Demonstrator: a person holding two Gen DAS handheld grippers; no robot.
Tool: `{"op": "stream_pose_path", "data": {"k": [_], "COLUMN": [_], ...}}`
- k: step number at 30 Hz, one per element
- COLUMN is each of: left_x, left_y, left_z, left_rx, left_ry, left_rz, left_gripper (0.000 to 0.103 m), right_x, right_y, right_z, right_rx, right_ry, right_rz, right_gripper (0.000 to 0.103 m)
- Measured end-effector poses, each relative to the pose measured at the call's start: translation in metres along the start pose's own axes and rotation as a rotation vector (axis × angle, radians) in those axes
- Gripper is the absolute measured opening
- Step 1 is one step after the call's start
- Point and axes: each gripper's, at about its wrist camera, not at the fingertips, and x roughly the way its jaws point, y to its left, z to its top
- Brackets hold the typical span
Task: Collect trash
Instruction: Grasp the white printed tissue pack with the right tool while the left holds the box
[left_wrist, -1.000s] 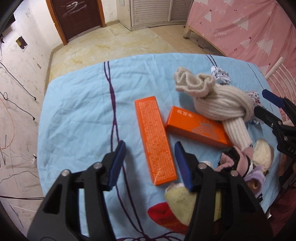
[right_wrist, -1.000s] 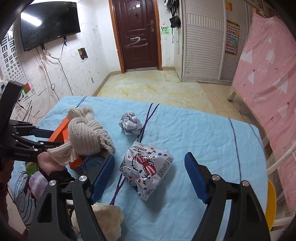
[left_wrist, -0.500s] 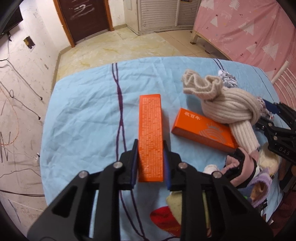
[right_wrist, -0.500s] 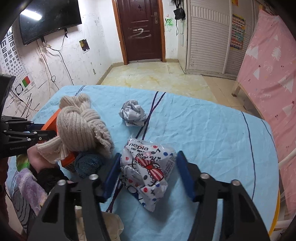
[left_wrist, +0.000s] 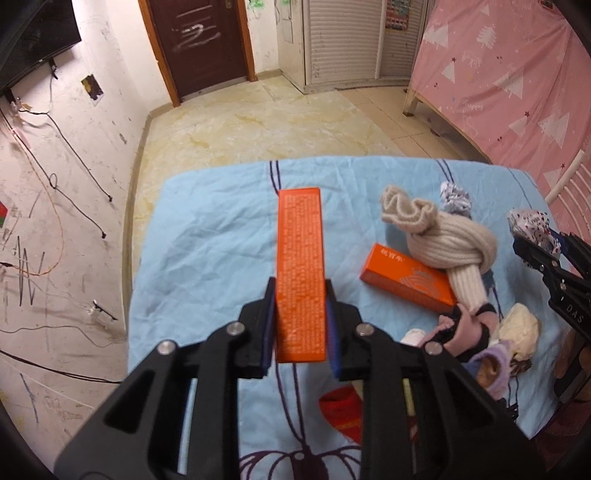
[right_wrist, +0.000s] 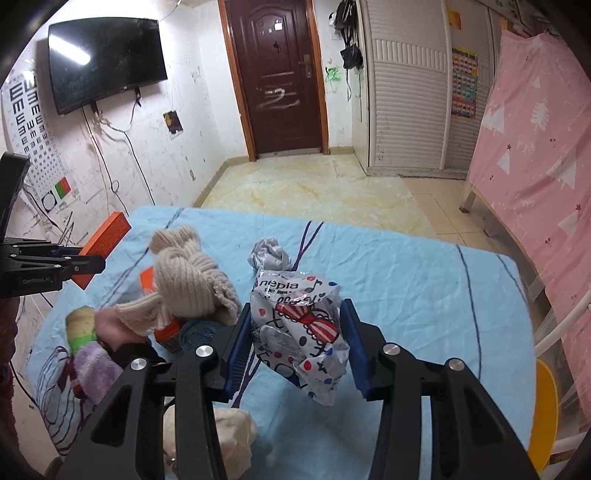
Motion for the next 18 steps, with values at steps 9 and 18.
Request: {"op": "stream_pose_path", "data": {"k": [9,18], "left_x": [-0.038,-0.064], "left_y": [-0.035,-0.117], "left_z": [0.008,0.018], "left_rx": [0.040,0.178], "left_ry": [-0.064,-0.096], "left_rz": [-0.012,-0.036], "left_gripper": [0.022,0.022], "right_x": [-0.060,-0.112], "right_y": [-0.027,-0.092], "right_z": [-0.004,-0.030], "right_rx": [0.024,0.128], "right_ry": [-0.125,-0.201], "right_rz": [-0.033,-0.093], "right_gripper": [0.040,0.040]}}
